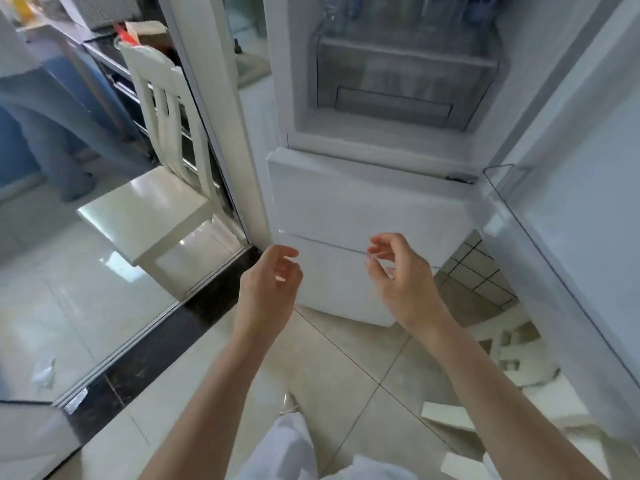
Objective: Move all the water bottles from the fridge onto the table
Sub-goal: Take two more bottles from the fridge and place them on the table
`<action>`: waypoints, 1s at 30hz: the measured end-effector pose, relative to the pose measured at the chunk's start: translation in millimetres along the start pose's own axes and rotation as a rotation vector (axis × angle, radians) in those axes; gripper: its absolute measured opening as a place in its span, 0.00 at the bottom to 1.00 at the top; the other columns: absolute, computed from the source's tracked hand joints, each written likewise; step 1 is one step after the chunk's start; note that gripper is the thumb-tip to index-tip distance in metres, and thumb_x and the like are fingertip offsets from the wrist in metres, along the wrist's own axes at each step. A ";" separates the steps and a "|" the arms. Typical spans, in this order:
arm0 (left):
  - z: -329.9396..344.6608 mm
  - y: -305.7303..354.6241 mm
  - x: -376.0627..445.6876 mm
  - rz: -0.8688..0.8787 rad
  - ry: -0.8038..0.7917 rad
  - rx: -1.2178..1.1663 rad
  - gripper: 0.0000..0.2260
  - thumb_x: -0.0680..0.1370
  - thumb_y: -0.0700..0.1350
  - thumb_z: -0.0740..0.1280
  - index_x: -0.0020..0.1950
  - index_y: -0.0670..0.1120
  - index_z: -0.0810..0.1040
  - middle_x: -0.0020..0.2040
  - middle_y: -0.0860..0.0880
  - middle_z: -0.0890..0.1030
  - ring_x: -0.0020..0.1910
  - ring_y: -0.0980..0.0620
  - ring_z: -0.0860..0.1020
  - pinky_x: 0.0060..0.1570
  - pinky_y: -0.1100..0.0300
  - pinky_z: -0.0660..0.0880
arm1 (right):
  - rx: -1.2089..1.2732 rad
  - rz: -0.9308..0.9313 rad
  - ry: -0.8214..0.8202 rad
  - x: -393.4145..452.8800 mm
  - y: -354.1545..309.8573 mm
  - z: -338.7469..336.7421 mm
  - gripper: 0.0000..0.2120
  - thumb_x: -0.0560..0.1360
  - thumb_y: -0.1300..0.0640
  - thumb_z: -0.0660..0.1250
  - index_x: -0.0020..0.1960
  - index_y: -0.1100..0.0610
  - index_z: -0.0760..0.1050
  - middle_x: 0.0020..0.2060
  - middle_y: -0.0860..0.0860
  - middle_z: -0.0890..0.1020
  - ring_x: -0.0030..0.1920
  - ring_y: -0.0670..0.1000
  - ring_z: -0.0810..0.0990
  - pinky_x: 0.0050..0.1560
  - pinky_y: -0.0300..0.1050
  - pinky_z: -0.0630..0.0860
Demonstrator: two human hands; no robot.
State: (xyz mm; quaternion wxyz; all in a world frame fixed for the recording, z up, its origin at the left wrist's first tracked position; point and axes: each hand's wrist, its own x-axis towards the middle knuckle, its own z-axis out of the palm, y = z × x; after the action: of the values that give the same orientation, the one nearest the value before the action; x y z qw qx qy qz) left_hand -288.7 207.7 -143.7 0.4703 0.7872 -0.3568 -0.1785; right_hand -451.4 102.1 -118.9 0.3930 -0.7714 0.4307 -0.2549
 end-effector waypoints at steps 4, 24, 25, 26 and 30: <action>-11.1 5.6 85.6 0.087 -0.101 0.034 0.07 0.77 0.41 0.66 0.53 0.50 0.78 0.41 0.54 0.81 0.44 0.55 0.80 0.45 0.58 0.77 | 0.029 0.022 0.076 57.5 -28.4 6.9 0.12 0.78 0.55 0.63 0.61 0.52 0.70 0.53 0.46 0.78 0.57 0.46 0.76 0.62 0.49 0.75; 88.4 146.2 399.3 0.300 0.002 -0.040 0.24 0.76 0.42 0.67 0.71 0.46 0.66 0.67 0.45 0.72 0.64 0.46 0.73 0.58 0.57 0.71 | 0.073 -0.097 0.448 378.2 -63.1 -72.6 0.11 0.77 0.60 0.65 0.59 0.61 0.73 0.45 0.48 0.79 0.47 0.46 0.78 0.51 0.38 0.75; 96.0 152.3 412.8 0.306 0.030 -0.073 0.25 0.76 0.41 0.68 0.72 0.45 0.65 0.67 0.44 0.71 0.65 0.45 0.72 0.61 0.56 0.71 | 0.071 -0.109 0.460 395.3 -62.6 -76.2 0.12 0.77 0.61 0.65 0.59 0.62 0.73 0.46 0.50 0.79 0.47 0.47 0.79 0.51 0.40 0.76; 103.0 158.1 424.5 0.317 0.057 -0.090 0.26 0.75 0.40 0.68 0.72 0.43 0.65 0.68 0.43 0.71 0.66 0.45 0.71 0.62 0.58 0.70 | 0.064 -0.113 0.470 411.3 -62.6 -80.1 0.12 0.76 0.62 0.65 0.59 0.63 0.73 0.46 0.51 0.79 0.47 0.49 0.79 0.50 0.40 0.75; 119.1 173.6 463.1 0.296 0.126 -0.177 0.28 0.71 0.43 0.69 0.70 0.42 0.66 0.66 0.41 0.70 0.63 0.44 0.72 0.63 0.56 0.71 | 0.072 -0.085 0.521 463.3 -55.6 -96.3 0.12 0.75 0.61 0.66 0.58 0.63 0.72 0.50 0.54 0.79 0.51 0.52 0.79 0.48 0.37 0.73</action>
State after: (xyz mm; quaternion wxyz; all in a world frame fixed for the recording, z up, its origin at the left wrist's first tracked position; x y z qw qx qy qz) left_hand -114.8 -255.9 -26.6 0.5804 0.6912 -0.4213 -0.0885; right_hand -264.9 -318.0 6.3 0.2848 -0.6828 0.4752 -0.4763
